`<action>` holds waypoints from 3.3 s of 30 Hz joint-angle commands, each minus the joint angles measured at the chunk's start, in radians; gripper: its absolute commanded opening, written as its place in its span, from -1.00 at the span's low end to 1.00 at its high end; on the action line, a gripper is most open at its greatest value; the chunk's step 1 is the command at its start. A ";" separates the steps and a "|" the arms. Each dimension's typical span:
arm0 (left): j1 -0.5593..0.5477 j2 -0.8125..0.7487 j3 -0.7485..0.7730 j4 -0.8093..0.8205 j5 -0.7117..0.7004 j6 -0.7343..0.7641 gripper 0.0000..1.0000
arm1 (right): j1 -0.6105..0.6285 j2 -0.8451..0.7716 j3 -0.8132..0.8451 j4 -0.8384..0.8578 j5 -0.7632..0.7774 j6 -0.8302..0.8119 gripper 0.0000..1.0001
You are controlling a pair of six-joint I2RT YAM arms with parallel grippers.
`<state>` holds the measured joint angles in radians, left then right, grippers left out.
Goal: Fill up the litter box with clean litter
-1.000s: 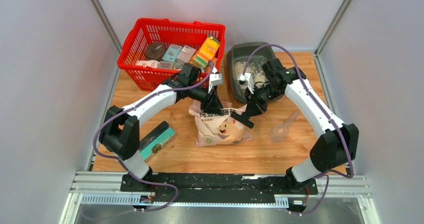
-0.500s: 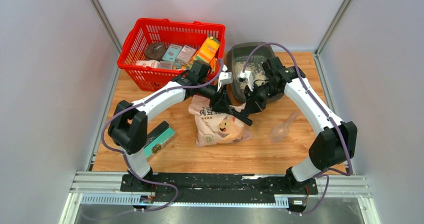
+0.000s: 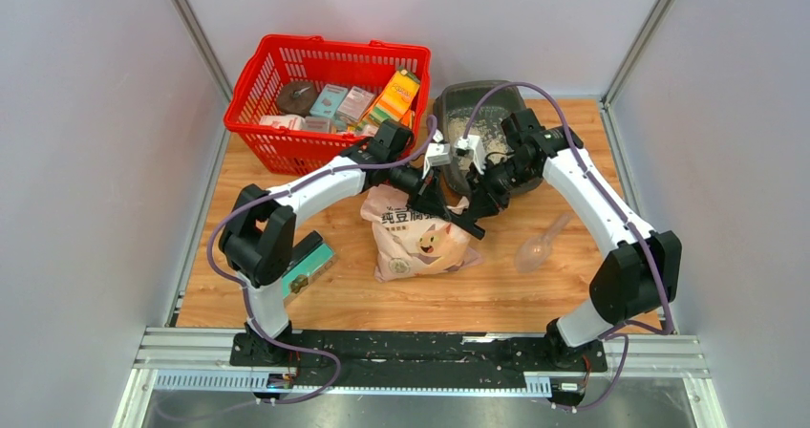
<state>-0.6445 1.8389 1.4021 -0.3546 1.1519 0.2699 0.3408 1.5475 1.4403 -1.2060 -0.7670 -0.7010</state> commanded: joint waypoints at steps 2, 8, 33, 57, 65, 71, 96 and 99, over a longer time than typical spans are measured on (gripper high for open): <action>-0.015 -0.003 0.029 0.028 0.008 0.032 -1.00 | -0.038 -0.013 0.054 0.075 -0.066 0.104 -0.19; -0.014 -0.062 -0.002 -0.017 -0.041 0.127 -1.00 | -0.151 -0.026 0.054 0.037 -0.181 0.109 0.32; -0.015 -0.102 -0.020 -0.027 -0.097 0.155 -1.00 | -0.079 -0.101 -0.159 0.181 -0.153 -0.008 0.31; -0.011 -0.083 0.006 -0.024 -0.139 0.086 -0.17 | -0.108 -0.095 -0.044 -0.082 -0.117 -0.188 -1.00; -0.004 -0.063 0.015 -0.040 -0.115 0.126 -0.37 | -0.115 -0.101 -0.037 -0.193 -0.086 -0.279 -1.00; -0.004 -0.058 0.028 -0.066 -0.116 0.147 -0.90 | -0.125 -0.127 0.078 -0.267 -0.054 -0.385 -1.00; -0.011 -0.190 -0.043 0.104 -0.198 0.244 0.04 | -0.057 -0.149 0.157 -0.145 0.103 -0.410 -1.00; -0.015 -0.201 -0.035 0.143 -0.196 0.235 0.11 | -0.045 -0.135 0.167 -0.159 0.083 -0.396 -1.00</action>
<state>-0.6540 1.6737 1.3182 -0.2874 0.9401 0.4599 0.2790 1.3964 1.5688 -1.3499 -0.6426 -1.1114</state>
